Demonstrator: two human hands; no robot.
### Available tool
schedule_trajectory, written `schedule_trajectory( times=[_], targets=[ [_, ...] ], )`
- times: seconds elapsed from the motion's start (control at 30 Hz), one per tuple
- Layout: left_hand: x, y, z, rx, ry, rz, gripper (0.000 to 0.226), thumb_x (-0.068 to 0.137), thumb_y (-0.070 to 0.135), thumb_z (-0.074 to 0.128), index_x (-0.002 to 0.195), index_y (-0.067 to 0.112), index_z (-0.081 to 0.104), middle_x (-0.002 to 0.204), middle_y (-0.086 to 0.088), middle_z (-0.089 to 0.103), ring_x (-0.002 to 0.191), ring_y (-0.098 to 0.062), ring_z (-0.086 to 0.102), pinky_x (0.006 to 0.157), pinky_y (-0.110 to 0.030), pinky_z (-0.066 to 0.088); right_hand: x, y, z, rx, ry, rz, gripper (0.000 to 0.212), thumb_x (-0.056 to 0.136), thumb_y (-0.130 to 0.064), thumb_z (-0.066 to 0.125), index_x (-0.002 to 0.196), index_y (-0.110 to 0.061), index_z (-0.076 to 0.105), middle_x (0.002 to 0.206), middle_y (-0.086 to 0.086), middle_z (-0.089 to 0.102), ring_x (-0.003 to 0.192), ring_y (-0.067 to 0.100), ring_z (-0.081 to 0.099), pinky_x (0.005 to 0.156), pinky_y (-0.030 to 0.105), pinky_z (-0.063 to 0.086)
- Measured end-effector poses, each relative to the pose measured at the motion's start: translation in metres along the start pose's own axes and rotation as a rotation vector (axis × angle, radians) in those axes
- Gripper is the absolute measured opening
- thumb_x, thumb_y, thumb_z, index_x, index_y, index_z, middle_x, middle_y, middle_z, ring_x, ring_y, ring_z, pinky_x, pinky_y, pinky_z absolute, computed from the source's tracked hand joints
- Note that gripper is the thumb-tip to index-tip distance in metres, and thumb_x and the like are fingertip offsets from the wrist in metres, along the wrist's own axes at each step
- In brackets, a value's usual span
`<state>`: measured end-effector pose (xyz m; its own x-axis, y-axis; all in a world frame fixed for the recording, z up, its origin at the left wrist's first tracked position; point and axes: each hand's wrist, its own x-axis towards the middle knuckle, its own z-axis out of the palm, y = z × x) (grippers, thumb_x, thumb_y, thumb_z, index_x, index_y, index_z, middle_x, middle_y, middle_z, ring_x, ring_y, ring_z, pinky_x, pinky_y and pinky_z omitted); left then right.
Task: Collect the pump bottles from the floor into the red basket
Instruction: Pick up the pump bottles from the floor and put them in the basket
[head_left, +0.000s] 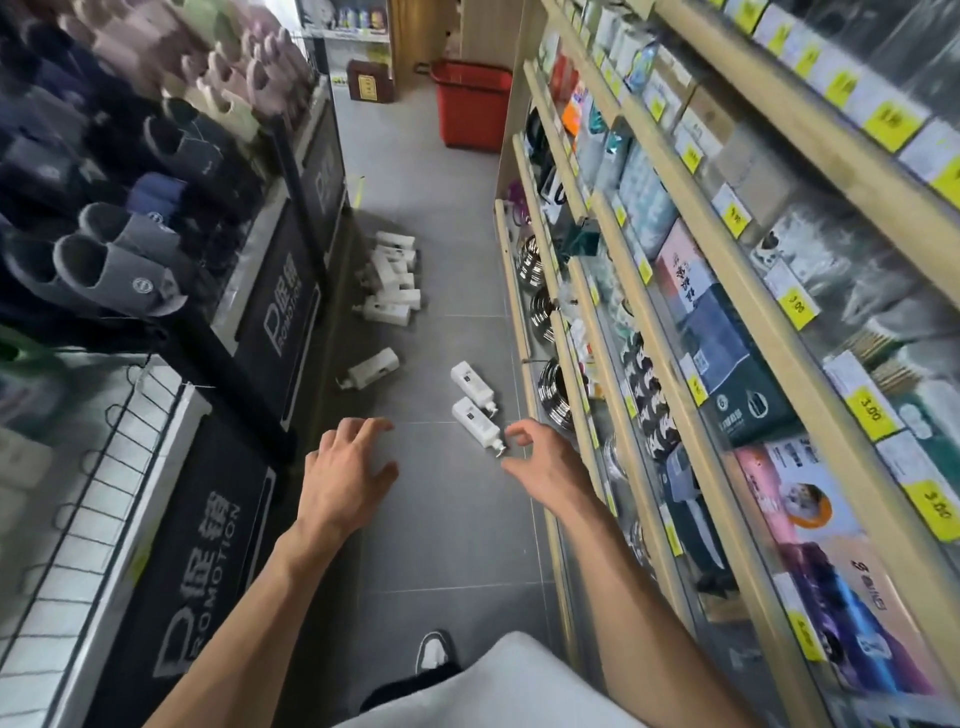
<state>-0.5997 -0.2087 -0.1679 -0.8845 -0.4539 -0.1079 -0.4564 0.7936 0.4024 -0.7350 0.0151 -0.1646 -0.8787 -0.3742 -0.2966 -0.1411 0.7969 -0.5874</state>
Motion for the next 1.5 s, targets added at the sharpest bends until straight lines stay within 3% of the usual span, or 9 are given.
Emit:
schedule_trajectory(
  times=[0.43, 0.53, 0.67, 1.0, 1.5],
  targets=[
    [0.112, -0.004, -0.01, 0.013, -0.013, -0.032, 0.054, 0.094, 0.04, 0.066, 0.144, 0.032, 0.048, 0.144, -0.002, 0.048, 0.128, -0.028, 0.049, 0.101, -0.047, 0.045, 0.122, -0.036, -0.011, -0.05, 0.004, -0.035, 0.037, 0.084, -0.023, 0.071, 0.119, -0.034, 0.064, 0.119, -0.013, 0.066, 0.107, 0.02, 0.063, 0.083, 0.033, 0.051],
    [0.138, 0.0, -0.015, 0.028, -0.014, -0.035, 0.055, 0.092, 0.038, 0.067, 0.143, 0.032, 0.048, 0.142, -0.001, 0.049, 0.126, -0.029, 0.05, 0.1, -0.047, 0.046, 0.155, -0.042, -0.015, -0.05, 0.012, -0.058, 0.038, 0.08, -0.022, 0.07, 0.117, -0.033, 0.065, 0.118, -0.009, 0.069, 0.108, 0.023, 0.065, 0.086, 0.037, 0.053],
    [0.174, -0.003, -0.025, 0.036, 0.006, -0.079, 0.052, 0.093, 0.04, 0.067, 0.141, 0.033, 0.049, 0.139, -0.001, 0.05, 0.125, -0.029, 0.051, 0.099, -0.048, 0.046, 0.196, -0.051, -0.02, -0.125, -0.02, -0.098, 0.037, 0.085, -0.025, 0.069, 0.121, -0.033, 0.063, 0.123, -0.009, 0.066, 0.115, 0.02, 0.06, 0.087, 0.032, 0.048],
    [0.258, -0.018, -0.031, 0.062, 0.031, -0.12, 0.052, 0.094, 0.041, 0.066, 0.142, 0.037, 0.046, 0.139, 0.001, 0.048, 0.126, -0.025, 0.049, 0.1, -0.045, 0.044, 0.286, -0.069, -0.024, -0.085, -0.082, -0.098, 0.037, 0.085, -0.026, 0.07, 0.121, -0.032, 0.063, 0.12, -0.007, 0.065, 0.11, 0.02, 0.06, 0.087, 0.033, 0.049],
    [0.412, -0.05, -0.062, 0.08, -0.051, 0.018, 0.056, 0.092, 0.042, 0.066, 0.144, 0.035, 0.045, 0.138, 0.002, 0.05, 0.122, -0.027, 0.053, 0.097, -0.045, 0.045, 0.393, -0.143, -0.016, -0.111, -0.047, -0.022, 0.035, 0.084, -0.025, 0.066, 0.118, -0.032, 0.063, 0.12, -0.009, 0.066, 0.109, 0.019, 0.061, 0.086, 0.032, 0.051]
  ],
)
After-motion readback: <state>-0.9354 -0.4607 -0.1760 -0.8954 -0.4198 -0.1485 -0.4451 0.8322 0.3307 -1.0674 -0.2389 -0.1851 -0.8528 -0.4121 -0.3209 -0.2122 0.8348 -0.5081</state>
